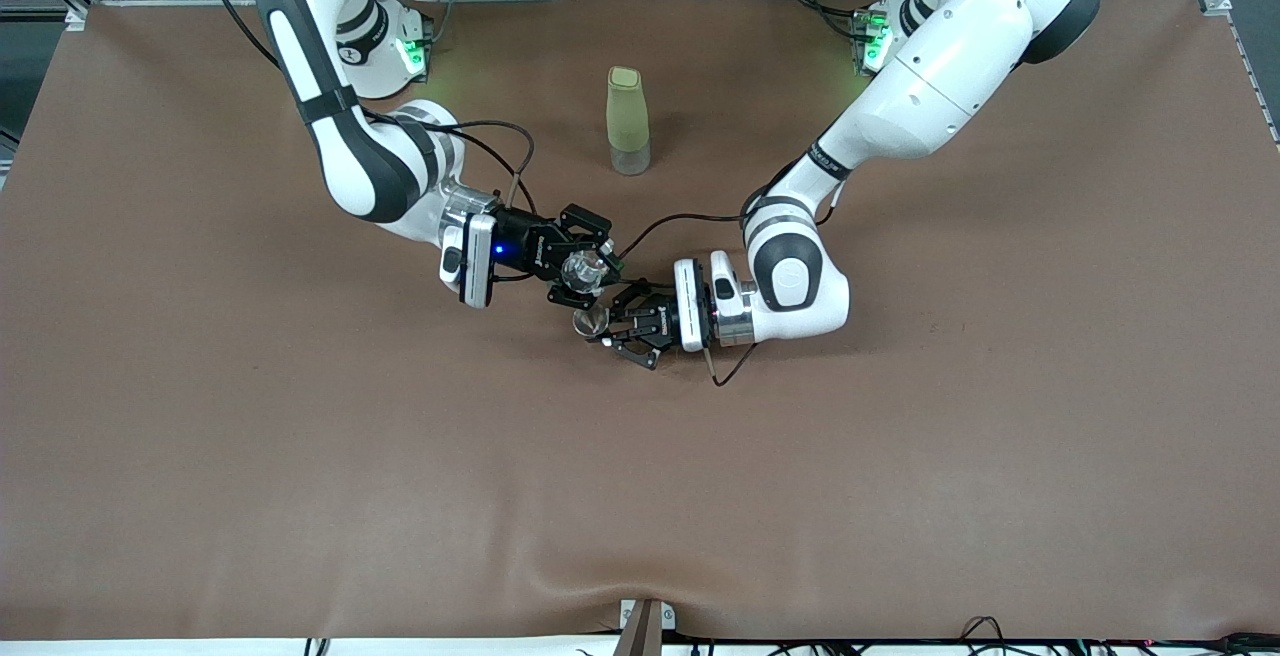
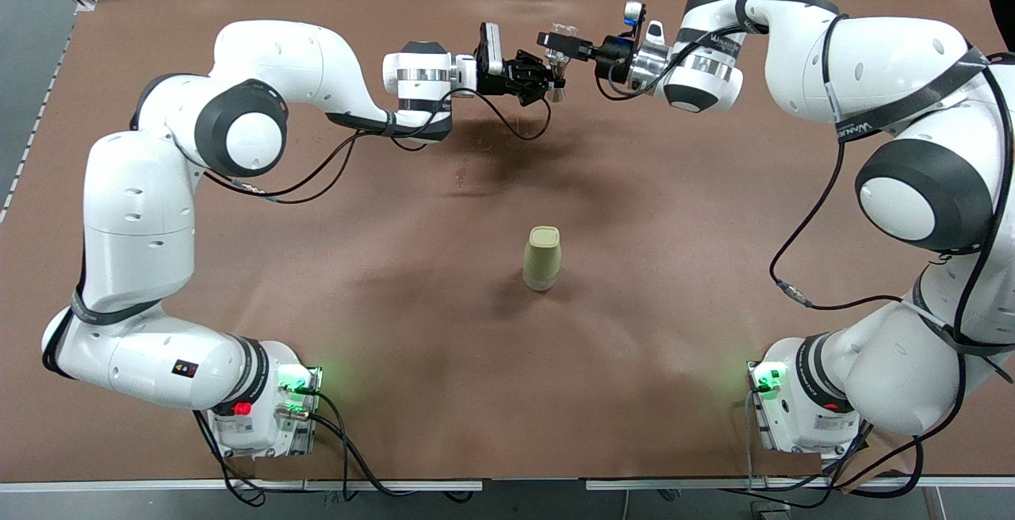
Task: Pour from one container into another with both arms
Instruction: 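Tilt the beaker with the right gripper, pouring liquid into the jigger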
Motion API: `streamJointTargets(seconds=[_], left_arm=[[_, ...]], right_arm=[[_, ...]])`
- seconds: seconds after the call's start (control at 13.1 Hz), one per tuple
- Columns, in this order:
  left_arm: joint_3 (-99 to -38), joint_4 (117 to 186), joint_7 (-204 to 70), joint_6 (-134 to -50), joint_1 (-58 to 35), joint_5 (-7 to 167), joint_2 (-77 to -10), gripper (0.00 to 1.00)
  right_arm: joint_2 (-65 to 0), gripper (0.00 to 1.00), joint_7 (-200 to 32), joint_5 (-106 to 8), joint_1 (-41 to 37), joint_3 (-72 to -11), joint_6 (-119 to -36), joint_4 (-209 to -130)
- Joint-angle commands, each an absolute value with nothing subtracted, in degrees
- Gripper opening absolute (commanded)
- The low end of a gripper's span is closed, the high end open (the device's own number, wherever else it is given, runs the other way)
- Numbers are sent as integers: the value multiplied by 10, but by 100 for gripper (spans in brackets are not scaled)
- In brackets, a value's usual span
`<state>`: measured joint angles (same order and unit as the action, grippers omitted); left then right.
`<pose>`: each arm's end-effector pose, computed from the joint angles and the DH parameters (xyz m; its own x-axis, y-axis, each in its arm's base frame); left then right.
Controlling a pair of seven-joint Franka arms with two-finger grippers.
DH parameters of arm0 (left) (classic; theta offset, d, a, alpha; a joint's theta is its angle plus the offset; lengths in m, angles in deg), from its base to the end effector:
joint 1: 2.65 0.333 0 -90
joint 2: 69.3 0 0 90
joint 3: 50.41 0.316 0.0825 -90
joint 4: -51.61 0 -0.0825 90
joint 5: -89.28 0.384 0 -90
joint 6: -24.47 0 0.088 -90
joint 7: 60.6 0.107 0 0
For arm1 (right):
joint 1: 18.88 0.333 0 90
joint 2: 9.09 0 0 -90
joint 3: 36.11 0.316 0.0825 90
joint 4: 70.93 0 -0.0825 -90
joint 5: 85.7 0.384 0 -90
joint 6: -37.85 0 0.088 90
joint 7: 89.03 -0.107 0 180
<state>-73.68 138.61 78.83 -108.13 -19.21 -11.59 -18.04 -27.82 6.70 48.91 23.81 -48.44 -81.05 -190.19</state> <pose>0.5739 -0.4354 0.1786 0.0750 -0.1427 0.9869 -0.9952 -0.0730 0.0651 0.5059 0.3443 0.3059 0.7406 -0.2832 0.6094 0.5758 -0.1999 -0.7927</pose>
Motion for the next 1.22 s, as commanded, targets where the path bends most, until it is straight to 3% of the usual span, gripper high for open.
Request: streamJointTargets(seconds=[0.0, 1.15], left_arm=[[-737, 1384, 809, -1086, -193, -136, -180, 0], [-737, 1412, 822, -1074, -186, -136, -189, 0]], right_arm=[[-261, 0, 2, 459, 240, -483, -819, -1912], [-265, 0, -116, 420, 239, -482, -815, -1905]])
